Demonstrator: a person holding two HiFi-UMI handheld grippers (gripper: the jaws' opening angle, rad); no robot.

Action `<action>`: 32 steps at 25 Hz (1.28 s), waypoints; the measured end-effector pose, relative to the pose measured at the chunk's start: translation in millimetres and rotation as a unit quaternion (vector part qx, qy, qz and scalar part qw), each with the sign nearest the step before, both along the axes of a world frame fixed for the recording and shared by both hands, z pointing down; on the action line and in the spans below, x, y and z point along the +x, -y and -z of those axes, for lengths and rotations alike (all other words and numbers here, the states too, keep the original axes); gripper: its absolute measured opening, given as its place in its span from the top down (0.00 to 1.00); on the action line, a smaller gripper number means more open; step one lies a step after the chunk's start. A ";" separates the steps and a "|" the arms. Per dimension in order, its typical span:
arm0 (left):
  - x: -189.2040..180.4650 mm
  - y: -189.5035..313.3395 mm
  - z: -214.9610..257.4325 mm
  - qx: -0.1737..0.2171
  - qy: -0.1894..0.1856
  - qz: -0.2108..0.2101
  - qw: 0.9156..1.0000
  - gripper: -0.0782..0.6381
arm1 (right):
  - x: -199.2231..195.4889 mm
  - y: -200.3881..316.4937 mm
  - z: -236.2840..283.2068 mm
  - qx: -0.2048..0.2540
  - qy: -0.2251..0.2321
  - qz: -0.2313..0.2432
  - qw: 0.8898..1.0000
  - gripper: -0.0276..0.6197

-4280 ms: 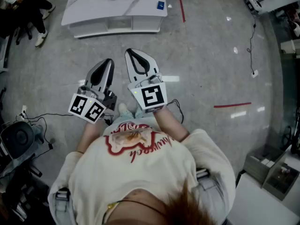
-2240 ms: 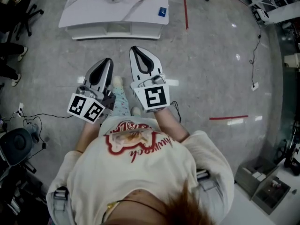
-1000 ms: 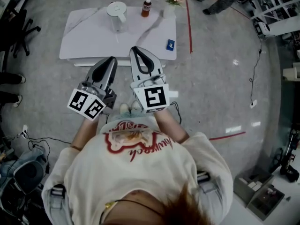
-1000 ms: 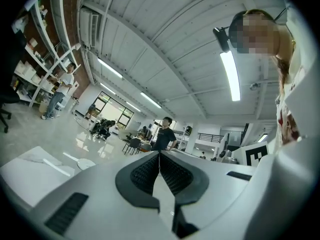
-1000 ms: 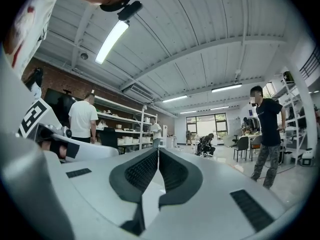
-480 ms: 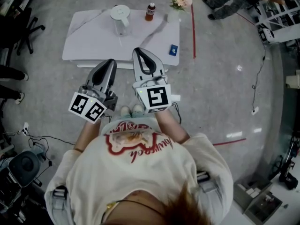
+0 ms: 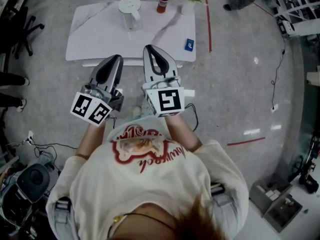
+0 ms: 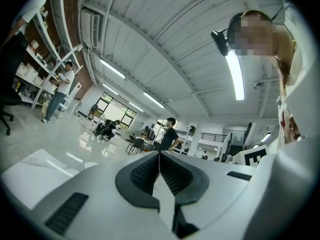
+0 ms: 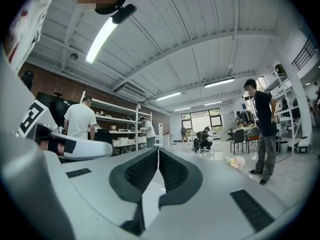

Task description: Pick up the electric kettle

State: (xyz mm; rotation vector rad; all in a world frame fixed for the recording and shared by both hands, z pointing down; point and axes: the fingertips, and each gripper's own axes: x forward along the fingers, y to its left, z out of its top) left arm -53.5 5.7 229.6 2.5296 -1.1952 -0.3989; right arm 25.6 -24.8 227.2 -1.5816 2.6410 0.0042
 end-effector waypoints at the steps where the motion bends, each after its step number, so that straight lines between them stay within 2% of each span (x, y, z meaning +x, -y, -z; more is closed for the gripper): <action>1: -1.9 3.5 -4.3 -0.004 -0.001 0.002 1.000 0.87 | -1.3 4.0 -3.4 -0.002 -0.001 0.002 1.000 0.93; 9: -8.4 69.0 -10.1 -0.006 -0.006 0.028 1.000 0.87 | -8.5 70.5 -3.2 0.007 -0.016 0.023 1.000 0.93; 20: 13.4 188.0 18.8 0.020 -0.007 0.059 0.998 0.87 | 10.7 192.9 16.6 0.011 -0.002 0.054 0.998 0.93; 26: 21.4 215.3 23.0 0.023 0.000 0.063 0.998 0.87 | 18.1 223.4 21.6 0.014 0.000 0.061 0.998 0.93; 32: 23.8 221.3 19.4 0.018 0.007 0.057 0.998 0.87 | 16.1 229.7 14.7 0.007 0.004 0.062 0.998 0.93</action>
